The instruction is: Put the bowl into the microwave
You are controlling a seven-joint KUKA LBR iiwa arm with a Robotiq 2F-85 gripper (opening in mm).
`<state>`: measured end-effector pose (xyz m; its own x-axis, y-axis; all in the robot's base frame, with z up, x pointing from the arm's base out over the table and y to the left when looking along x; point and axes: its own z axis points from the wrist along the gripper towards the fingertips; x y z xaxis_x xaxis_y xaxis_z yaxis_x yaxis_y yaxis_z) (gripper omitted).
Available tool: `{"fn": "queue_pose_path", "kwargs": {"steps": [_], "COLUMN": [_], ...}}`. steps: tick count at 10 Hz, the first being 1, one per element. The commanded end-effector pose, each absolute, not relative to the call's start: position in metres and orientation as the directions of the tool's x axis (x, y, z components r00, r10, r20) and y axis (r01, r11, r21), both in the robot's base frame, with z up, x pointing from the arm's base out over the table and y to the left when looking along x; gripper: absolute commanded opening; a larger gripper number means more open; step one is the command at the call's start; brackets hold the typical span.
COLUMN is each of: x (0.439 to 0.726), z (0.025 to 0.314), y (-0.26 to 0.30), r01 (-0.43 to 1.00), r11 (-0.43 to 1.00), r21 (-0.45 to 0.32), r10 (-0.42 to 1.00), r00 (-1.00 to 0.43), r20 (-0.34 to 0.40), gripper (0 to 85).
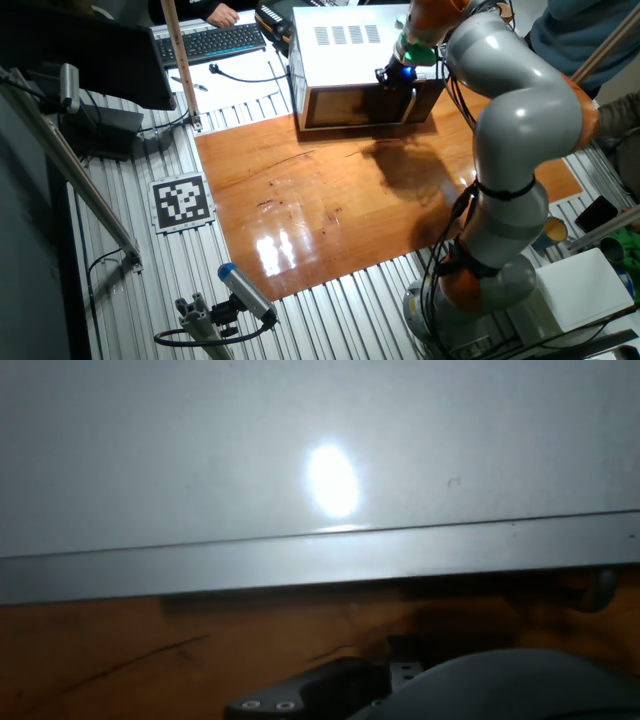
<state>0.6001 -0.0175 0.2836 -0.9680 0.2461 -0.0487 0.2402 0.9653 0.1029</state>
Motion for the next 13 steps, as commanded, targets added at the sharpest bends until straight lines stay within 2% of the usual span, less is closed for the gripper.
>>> {"fn": "queue_pose_path", "kwargs": {"steps": [1,5,7,13], "x": [0.592,0.561,0.549,0.554], "z": [0.287,0.319,0.327,0.326], "y": [-0.013,-0.012,-0.005,-0.001], "r01": [0.239,0.213,0.210,0.192], "r11": [0.965,0.971,0.975,0.979], "r21": [0.109,0.105,0.068,0.061], "r10": [0.245,0.220,0.215,0.197], "r00": [-0.969,-0.974,-0.972,-0.976], "r20": [-0.046,-0.057,-0.089,-0.088], "gripper": [0.0,0.0,0.0,0.0]}}
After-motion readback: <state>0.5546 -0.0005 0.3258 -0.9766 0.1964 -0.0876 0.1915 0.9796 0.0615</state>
